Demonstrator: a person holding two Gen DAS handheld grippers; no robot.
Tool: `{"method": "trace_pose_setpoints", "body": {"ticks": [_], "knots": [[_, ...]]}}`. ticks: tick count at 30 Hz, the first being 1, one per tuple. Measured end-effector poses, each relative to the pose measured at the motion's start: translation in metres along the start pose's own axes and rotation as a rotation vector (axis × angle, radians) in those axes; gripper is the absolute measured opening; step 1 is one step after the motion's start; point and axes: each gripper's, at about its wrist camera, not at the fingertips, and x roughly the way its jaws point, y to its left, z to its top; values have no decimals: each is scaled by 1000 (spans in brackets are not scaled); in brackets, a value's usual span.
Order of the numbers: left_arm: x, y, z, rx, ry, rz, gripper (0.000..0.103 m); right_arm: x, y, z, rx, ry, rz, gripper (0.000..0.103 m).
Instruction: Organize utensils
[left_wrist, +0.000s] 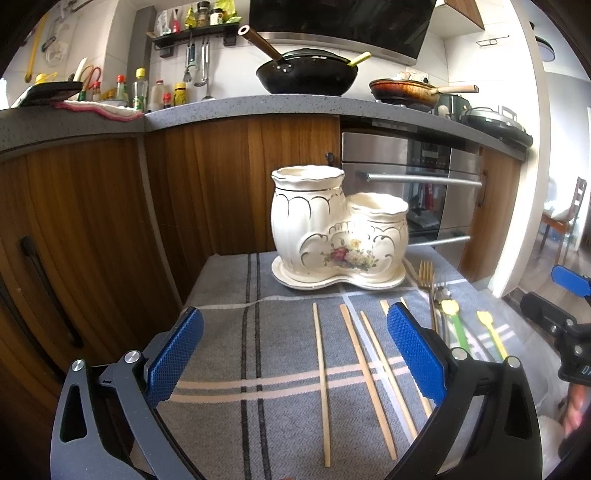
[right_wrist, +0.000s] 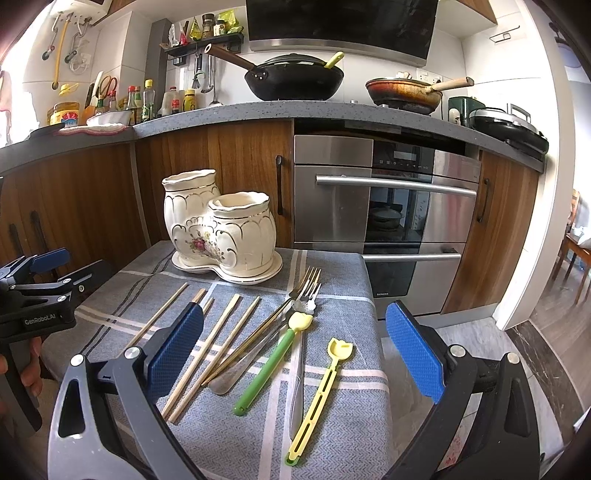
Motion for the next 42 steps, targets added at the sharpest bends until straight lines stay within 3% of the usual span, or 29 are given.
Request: {"method": "trace_pose_setpoints", "body": {"ticks": [16, 25, 28, 30, 32, 33, 36, 42], "knots": [[0, -1, 0, 16, 4, -9, 99, 3, -5, 1, 3, 18, 5, 97], [25, 4, 2, 58, 91, -57, 99, 32, -24, -9, -6, 201, -102, 97], [42, 8, 1, 64, 161, -58, 99, 43, -34, -17, 15, 272, -104, 97], [55, 9, -2, 79, 231, -67, 96, 49, -38, -21, 16, 317, -97, 95], [62, 6, -6, 105, 266, -67, 95, 54, -39, -25, 17, 349, -88, 86], [67, 4, -8, 121, 289, -69, 93, 56, -40, -27, 21, 368, -80, 84], [79, 0, -15, 135, 355, -105, 69, 62, -43, -29, 42, 419, -51, 69], [92, -8, -24, 169, 427, -146, 46, 72, -40, -33, 49, 486, -29, 48]]}}
